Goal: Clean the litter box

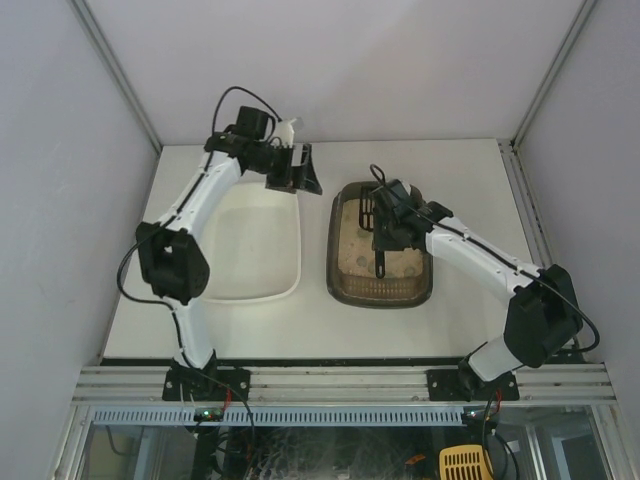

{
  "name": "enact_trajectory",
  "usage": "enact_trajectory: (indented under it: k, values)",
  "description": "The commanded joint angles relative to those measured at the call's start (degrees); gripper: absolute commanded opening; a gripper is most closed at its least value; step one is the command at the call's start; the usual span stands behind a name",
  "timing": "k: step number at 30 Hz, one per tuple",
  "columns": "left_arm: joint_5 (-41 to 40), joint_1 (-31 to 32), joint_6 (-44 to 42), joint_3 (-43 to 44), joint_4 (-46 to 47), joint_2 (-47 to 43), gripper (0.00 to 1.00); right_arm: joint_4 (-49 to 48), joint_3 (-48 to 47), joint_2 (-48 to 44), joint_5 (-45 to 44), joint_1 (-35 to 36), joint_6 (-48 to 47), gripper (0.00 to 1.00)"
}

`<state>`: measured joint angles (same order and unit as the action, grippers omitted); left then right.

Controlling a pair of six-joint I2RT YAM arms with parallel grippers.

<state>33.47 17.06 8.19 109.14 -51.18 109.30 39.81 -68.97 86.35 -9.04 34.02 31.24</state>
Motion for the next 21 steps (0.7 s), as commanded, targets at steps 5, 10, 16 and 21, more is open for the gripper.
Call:
enact_trajectory:
  k: [5, 10, 16, 21]
  values:
    - [9.57, 7.93, -1.36, 5.78, 4.06, 2.32, 1.0, 4.52, -1.43, -5.56, -1.53, 4.74, 0.69, 0.0]
    - [9.82, 9.65, -0.6, 5.3, 4.93, 3.98, 1.0, 4.97, -0.52, -7.56, -3.28, 5.7, 1.6, 0.0]
    - [10.27, 9.74, -1.61, 0.74, 6.14, 1.99, 1.0, 4.96, 1.61, -7.51, -2.92, 5.93, 1.98, 0.0]
    - [9.41, 9.97, -0.01, -4.83, 10.96, -0.72, 1.0, 3.5, 3.7, -9.9, -1.96, 7.2, 2.6, 0.0]
